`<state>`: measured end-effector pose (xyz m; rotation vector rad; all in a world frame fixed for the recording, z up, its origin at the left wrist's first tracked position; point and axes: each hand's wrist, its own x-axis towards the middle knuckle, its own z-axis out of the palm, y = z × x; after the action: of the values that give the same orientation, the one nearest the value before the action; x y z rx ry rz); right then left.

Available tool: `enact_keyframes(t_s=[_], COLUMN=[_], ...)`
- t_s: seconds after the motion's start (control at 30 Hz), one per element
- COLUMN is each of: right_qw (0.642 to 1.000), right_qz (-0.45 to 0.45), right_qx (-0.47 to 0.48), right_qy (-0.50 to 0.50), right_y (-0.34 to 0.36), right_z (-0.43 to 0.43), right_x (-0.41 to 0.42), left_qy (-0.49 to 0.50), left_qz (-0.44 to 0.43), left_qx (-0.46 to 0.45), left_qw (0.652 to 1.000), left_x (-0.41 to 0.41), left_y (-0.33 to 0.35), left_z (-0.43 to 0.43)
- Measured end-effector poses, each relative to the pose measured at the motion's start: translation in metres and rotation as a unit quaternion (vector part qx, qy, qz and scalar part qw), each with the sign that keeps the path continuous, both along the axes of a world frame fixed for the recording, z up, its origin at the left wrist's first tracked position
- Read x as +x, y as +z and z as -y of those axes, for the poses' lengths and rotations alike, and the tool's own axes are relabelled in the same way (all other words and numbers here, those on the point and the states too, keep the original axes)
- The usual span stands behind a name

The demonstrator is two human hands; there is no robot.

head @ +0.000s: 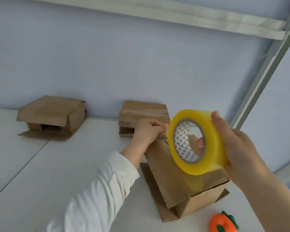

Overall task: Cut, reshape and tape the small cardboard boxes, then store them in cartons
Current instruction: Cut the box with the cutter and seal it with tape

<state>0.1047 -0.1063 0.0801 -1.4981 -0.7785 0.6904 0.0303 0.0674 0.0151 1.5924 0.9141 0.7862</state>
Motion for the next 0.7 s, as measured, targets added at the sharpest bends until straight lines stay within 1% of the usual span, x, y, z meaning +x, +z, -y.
enact_keyframes(t_s=[0.07,0.2,0.27,0.37,0.47,0.53,0.6,0.63,0.67,0.7], right_qw=[0.999,0.994,0.991,0.990,0.990,0.990,0.990,0.990,0.990,0.989], right_qz=[0.004,0.052,0.067,0.067,0.057,0.051,0.046,0.045,0.043,0.043], right_qx=[-0.028,-0.090,-0.108,-0.116,-0.121,-0.122,-0.124,-0.127,-0.130,-0.131], right_qy=[-0.021,-0.034,-0.041,-0.050,-0.049,-0.046,-0.045,-0.044,-0.046,-0.049], right_y=[0.009,0.015,0.017,0.017,0.017,0.018,0.019,0.019,0.019,0.019], right_z=[-0.006,-0.015,-0.020,-0.022,-0.023,-0.024,-0.025,-0.026,-0.026,-0.027], right_x=[-0.004,-0.008,-0.010,-0.011,-0.009,-0.010,-0.010,-0.009,-0.009,-0.008], left_qy=[-0.008,-0.033,-0.054,-0.092,-0.131,-0.159,-0.176,-0.180,-0.173,-0.147], left_qz=[-0.027,-0.069,-0.099,-0.149,-0.208,-0.223,-0.242,-0.264,-0.288,-0.294], left_qx=[0.018,0.006,0.016,0.025,-0.036,-0.079,-0.102,-0.090,-0.055,-0.004], left_qw=[0.999,0.997,0.994,0.984,0.969,0.959,0.949,0.943,0.940,0.945], left_x=[0.003,0.001,-0.001,-0.002,-0.004,-0.006,-0.006,-0.007,-0.008,-0.008], left_y=[-0.007,-0.014,-0.016,-0.016,-0.014,-0.012,-0.012,-0.011,-0.011,-0.011], left_z=[-0.004,-0.013,-0.017,-0.022,-0.028,-0.031,-0.035,-0.036,-0.035,-0.035])
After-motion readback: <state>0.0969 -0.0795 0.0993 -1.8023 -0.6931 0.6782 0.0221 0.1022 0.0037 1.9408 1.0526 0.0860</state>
